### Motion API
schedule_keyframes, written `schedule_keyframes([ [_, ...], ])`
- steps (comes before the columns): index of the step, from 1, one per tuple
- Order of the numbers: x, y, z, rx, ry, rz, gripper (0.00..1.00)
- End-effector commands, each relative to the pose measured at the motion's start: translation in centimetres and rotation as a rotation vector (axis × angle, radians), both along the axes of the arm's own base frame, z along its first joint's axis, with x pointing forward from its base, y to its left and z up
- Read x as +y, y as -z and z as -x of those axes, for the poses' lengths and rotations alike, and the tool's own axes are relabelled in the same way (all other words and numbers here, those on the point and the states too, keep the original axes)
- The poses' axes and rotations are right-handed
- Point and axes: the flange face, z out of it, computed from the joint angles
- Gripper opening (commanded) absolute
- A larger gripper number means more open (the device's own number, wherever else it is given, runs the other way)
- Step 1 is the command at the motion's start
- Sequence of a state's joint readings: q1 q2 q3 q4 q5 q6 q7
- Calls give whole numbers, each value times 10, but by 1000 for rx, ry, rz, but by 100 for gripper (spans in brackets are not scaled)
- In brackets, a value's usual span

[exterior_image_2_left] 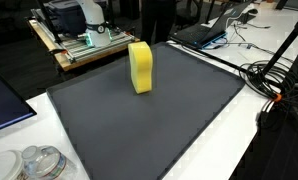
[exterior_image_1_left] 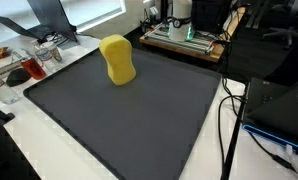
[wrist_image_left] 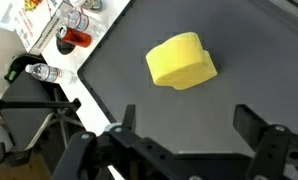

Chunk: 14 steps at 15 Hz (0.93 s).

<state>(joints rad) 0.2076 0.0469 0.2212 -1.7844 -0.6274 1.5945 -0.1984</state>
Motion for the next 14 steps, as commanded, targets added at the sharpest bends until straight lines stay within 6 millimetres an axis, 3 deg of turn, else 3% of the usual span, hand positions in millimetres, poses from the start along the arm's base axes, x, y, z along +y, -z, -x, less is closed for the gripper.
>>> schedule_keyframes([
  [1,45,28,0,-43,4,90,100],
  [6,82,87,1,-36,48,142,100],
  [14,104,180,8,58,46,293,100],
])
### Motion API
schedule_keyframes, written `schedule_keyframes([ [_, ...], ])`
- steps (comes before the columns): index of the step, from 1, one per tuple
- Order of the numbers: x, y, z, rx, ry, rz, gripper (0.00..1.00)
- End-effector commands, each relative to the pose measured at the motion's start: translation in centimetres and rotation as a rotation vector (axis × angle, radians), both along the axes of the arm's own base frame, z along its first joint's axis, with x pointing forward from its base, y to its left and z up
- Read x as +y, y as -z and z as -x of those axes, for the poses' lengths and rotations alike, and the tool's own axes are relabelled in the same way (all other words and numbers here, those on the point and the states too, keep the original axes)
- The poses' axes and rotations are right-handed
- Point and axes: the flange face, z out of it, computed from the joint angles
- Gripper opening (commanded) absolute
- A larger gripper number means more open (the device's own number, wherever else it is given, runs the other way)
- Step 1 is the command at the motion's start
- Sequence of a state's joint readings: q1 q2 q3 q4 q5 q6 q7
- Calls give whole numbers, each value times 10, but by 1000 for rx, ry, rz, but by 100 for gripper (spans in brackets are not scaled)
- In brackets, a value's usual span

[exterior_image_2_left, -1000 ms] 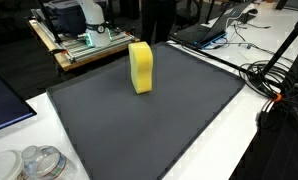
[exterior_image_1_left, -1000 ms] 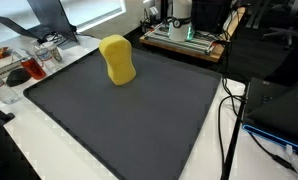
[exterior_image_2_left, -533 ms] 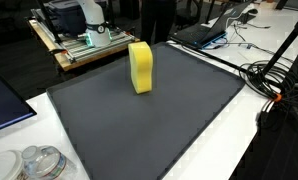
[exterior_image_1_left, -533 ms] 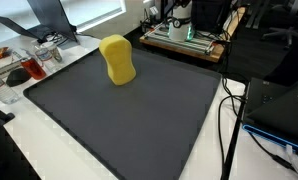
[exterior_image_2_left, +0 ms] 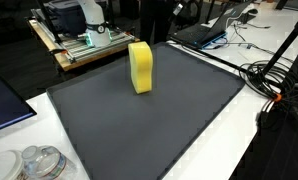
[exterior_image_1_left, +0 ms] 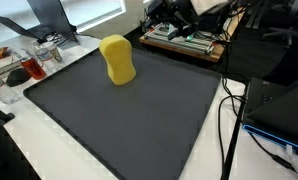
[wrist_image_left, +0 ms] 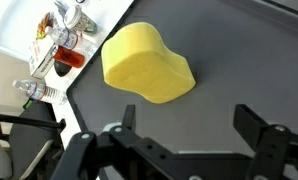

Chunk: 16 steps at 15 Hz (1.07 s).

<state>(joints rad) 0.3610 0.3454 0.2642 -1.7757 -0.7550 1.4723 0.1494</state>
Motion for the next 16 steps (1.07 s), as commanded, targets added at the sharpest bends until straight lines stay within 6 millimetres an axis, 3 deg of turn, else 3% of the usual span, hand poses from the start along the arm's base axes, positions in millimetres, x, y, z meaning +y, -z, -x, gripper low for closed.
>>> schedule_keyframes([
  [1,18,29,-5,30,-58,65,100],
  [5,35,64,-10,65,-178,31,100],
  [11,47,97,-18,59,-256,-95,100],
  [13,44,100,-21,56,-257,-118,100],
  [16,34,87,-24,69,-248,-170,100],
])
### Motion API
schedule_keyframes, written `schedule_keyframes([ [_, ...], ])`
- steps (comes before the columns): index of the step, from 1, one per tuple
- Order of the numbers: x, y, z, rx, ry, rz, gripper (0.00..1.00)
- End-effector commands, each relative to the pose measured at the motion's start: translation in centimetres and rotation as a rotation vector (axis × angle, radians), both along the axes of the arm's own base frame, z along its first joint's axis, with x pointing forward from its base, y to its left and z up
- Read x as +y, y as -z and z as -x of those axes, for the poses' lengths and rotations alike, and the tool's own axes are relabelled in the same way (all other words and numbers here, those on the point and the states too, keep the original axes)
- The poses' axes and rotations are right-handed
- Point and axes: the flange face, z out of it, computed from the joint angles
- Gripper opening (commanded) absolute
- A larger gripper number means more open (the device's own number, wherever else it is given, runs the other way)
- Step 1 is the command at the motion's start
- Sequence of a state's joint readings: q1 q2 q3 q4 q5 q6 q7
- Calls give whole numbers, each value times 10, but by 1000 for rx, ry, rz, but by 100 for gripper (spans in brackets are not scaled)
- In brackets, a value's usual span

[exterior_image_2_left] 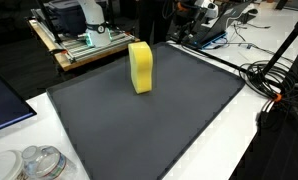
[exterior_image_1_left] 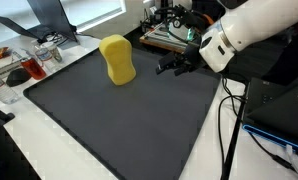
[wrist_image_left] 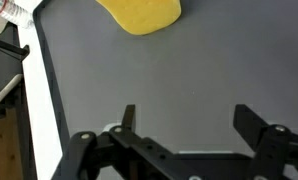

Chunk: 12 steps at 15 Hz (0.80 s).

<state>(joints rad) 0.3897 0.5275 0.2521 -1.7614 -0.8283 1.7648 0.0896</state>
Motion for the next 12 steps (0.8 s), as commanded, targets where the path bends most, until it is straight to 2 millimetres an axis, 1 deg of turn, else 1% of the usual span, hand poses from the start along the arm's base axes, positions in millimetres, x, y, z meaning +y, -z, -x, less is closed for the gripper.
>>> schedule_keyframes([
  [1,-14,-22,-7,40,4,-83,100],
  [2,-19,-29,-8,53,14,-106,100],
  [5,-44,-63,-9,66,77,-189,100],
  [8,-73,-102,-6,51,139,-286,100],
  [9,-85,-115,-4,33,165,-307,100],
  [12,-131,-149,4,-27,256,-361,100],
])
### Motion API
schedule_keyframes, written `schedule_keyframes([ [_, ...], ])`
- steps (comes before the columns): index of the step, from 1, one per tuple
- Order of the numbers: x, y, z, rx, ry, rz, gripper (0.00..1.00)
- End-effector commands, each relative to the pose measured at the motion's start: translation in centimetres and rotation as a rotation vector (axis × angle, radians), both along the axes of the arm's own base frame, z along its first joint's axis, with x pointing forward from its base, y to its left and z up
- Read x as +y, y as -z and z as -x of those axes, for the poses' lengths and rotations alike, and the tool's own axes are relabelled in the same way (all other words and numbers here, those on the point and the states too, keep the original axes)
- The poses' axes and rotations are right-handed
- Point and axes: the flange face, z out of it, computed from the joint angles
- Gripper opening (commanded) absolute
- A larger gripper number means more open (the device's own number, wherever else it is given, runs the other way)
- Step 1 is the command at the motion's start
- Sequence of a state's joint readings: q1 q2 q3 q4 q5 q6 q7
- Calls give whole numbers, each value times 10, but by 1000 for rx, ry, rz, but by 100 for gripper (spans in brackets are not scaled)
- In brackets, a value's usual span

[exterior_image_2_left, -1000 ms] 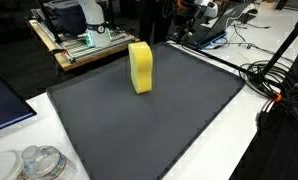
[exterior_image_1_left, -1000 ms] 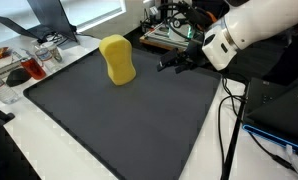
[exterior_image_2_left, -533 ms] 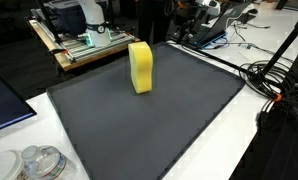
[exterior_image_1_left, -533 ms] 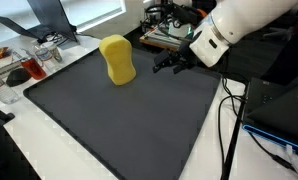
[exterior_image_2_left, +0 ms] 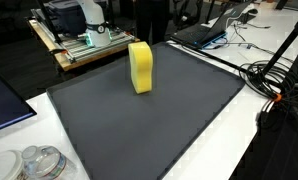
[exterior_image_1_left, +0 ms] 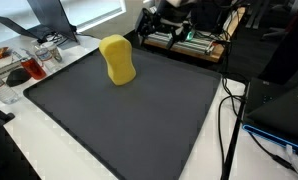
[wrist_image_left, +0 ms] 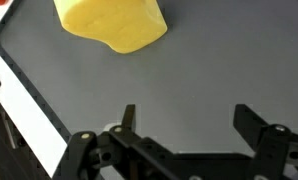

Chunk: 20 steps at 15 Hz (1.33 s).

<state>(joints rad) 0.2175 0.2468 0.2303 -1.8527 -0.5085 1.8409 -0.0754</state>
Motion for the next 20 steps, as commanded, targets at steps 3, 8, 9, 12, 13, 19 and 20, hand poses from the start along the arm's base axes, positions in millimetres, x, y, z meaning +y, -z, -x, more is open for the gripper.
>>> schedule_keyframes([
  [3,-89,-56,34,-88,151,-111,100],
  [8,-175,-94,64,-222,275,-191,100],
  [9,-192,-99,71,-250,296,-217,100],
  [12,-234,-106,94,-322,347,-268,100],
  [13,-247,-107,101,-340,361,-282,100],
  [19,-289,-105,112,-399,413,-303,100],
  [20,-293,-104,117,-408,417,-307,100],
])
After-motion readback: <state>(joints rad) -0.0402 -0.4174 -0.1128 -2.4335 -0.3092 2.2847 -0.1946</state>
